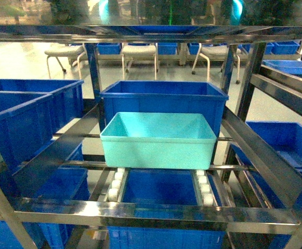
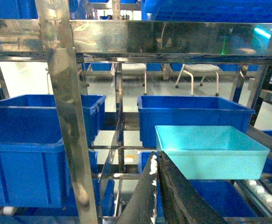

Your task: Organize blue bins on left shelf correctly

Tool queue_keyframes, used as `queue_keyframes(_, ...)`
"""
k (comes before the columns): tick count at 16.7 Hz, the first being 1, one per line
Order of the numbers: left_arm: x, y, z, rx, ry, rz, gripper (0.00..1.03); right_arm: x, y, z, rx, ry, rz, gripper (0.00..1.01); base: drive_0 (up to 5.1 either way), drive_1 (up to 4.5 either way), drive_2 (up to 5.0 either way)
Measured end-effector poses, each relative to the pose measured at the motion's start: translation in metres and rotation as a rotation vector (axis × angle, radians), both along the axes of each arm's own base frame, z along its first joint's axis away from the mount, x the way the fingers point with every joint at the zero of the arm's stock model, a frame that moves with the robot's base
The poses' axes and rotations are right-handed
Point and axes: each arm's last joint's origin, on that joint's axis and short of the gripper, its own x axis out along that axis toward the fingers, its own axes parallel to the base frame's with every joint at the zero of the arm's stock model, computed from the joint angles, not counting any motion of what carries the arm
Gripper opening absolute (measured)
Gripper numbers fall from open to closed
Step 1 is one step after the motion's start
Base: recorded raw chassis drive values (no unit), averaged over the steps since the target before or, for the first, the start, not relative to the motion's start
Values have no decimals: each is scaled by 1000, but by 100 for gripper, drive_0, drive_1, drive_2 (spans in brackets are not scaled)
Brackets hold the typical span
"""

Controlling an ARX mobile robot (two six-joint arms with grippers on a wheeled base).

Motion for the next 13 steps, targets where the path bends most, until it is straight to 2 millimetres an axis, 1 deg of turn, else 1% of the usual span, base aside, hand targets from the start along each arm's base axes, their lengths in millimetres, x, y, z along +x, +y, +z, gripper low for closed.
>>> queue_keyframes(8,-12,0,-2,0,13,0,2,-13,0,0,0,-2,0,2,0,0,0)
queue_keyframes(9,-20,0,-7,0,50,0,2,-14,0,0,0,0,0,2,0,0,0)
queue_keyframes(10,-22,0,-1,0,-4,0,2,-20,0,-7,0,55,1,2,0,0,0)
queue_keyframes(11,-21,0,-5,1,27,-2,2,-24,1,-2,0,-8,6,2,0,0,0)
queue_keyframes(13,-22,0,-5,0,22,0,2,-24,1,-4,0,11,7,2,0,0,0)
